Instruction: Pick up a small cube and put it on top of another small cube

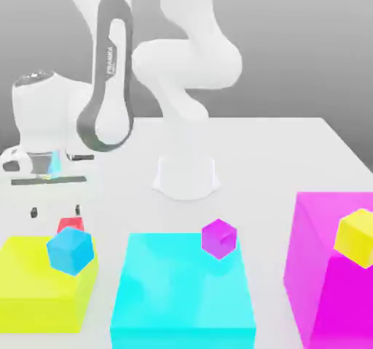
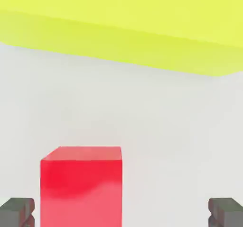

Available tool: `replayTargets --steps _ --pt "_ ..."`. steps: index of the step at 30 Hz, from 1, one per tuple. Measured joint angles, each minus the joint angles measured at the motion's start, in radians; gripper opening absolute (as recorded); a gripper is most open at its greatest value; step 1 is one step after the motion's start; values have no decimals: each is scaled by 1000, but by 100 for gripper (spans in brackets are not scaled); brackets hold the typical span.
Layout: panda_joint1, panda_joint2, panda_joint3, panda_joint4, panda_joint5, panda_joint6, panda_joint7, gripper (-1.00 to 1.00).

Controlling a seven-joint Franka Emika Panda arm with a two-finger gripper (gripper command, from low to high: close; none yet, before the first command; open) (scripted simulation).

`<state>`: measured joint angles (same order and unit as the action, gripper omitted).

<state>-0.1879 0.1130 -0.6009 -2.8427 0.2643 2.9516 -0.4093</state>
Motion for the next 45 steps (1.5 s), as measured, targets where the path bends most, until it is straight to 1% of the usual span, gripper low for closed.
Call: replayTargets --steps 7,14,15,20,21,23,25,31,35,40,45 --pt "-138 79 192 19 210 53 -153 0" --pt "-338 165 446 30 395 128 -286 0" --pt "-365 177 479 31 416 139 -301 -100" --pt "-365 177 479 31 416 136 -301 -100" --pt "-380 182 497 31 428 142 -310 -100" --pt "-354 170 464 30 403 131 -292 -100" --pt "-303 147 399 28 354 111 -257 -100" --pt "-172 73 215 16 165 53 -121 -100" --pt "-103 26 114 6 41 20 -31 -100" --pt "-54 -30 28 -9 -106 -14 77 -100" --pt "-46 -80 -9 -28 -224 -41 167 -100"
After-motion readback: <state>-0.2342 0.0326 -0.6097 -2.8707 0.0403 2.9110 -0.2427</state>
